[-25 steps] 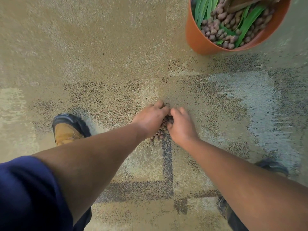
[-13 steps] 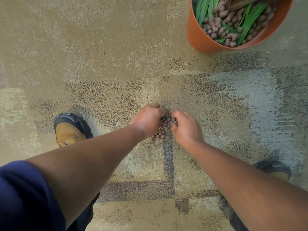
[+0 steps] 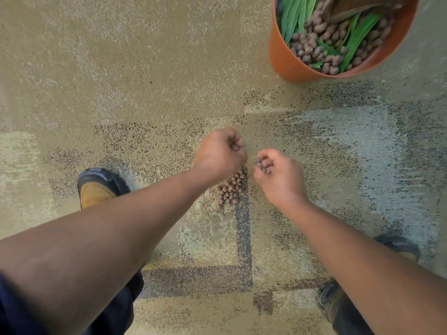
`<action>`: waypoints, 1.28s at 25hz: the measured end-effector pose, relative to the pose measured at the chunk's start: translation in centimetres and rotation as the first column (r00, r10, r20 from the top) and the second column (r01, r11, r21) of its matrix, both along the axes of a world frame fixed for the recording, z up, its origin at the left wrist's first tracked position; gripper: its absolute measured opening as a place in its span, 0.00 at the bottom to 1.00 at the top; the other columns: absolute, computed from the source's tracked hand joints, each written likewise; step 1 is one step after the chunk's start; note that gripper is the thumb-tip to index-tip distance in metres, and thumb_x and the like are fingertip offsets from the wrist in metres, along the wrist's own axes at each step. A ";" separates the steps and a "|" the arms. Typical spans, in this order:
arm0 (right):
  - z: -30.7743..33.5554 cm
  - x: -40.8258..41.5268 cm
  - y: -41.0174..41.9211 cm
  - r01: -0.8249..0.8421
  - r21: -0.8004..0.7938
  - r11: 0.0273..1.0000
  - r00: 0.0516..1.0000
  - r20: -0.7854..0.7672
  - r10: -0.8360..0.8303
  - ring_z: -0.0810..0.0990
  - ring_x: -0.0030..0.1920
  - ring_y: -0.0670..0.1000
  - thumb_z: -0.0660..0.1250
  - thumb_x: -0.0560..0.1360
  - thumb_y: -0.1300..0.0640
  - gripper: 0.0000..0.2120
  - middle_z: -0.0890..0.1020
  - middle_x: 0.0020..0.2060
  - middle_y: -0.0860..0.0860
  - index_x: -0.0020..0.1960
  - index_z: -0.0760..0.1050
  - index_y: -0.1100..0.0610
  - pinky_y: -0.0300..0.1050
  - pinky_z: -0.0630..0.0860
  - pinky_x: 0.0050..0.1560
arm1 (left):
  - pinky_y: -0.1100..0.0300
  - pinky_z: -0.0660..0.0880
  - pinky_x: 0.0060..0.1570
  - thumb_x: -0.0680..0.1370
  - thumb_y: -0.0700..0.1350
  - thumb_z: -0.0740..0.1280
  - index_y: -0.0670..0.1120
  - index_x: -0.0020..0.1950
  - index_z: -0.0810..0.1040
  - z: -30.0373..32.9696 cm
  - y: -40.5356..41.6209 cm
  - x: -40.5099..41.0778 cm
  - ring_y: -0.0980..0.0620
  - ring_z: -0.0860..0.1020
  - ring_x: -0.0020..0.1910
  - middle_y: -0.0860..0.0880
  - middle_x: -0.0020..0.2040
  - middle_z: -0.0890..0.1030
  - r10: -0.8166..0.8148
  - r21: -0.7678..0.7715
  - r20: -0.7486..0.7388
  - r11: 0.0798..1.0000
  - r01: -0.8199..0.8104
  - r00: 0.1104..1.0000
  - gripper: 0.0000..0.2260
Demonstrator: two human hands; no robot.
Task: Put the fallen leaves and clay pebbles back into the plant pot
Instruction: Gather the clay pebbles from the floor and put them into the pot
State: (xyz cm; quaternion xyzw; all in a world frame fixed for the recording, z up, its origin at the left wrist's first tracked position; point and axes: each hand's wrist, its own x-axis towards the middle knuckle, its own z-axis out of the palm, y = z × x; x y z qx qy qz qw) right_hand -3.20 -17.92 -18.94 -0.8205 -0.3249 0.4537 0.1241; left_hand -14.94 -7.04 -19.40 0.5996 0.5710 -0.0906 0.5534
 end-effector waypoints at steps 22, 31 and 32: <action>3.6 10.1 9.0 0.282 0.571 0.771 0.889 0.146 -0.434 0.83 0.39 0.44 0.73 0.76 0.57 0.09 0.85 0.47 0.49 0.50 0.76 0.46 0.49 0.85 0.44 | 0.51 0.76 0.43 0.68 0.39 0.70 0.41 0.46 0.79 3.4 8.8 11.5 0.45 0.80 0.47 0.49 0.48 0.81 -0.426 0.735 0.241 0.667 0.123 0.872 0.08; 2.9 4.4 4.1 -0.282 0.361 0.889 0.888 0.449 0.099 0.76 0.59 0.54 0.70 0.78 0.63 0.08 0.78 0.61 0.54 0.56 0.80 0.57 0.43 0.72 0.60 | 0.59 0.75 0.49 0.77 0.29 0.63 0.39 0.50 0.80 0.7 2.2 2.2 0.50 0.75 0.50 0.43 0.53 0.79 -0.490 0.686 0.241 0.697 0.210 0.837 0.09; 2.6 3.4 3.5 -0.276 0.222 0.935 0.929 0.309 0.201 0.75 0.56 0.49 0.69 0.79 0.63 0.10 0.77 0.62 0.52 0.60 0.80 0.55 0.43 0.75 0.57 | 0.61 0.76 0.55 0.79 0.31 0.64 0.42 0.55 0.80 -0.2 1.3 0.2 0.54 0.75 0.52 0.47 0.56 0.79 -0.481 0.568 0.137 0.754 0.329 0.866 0.10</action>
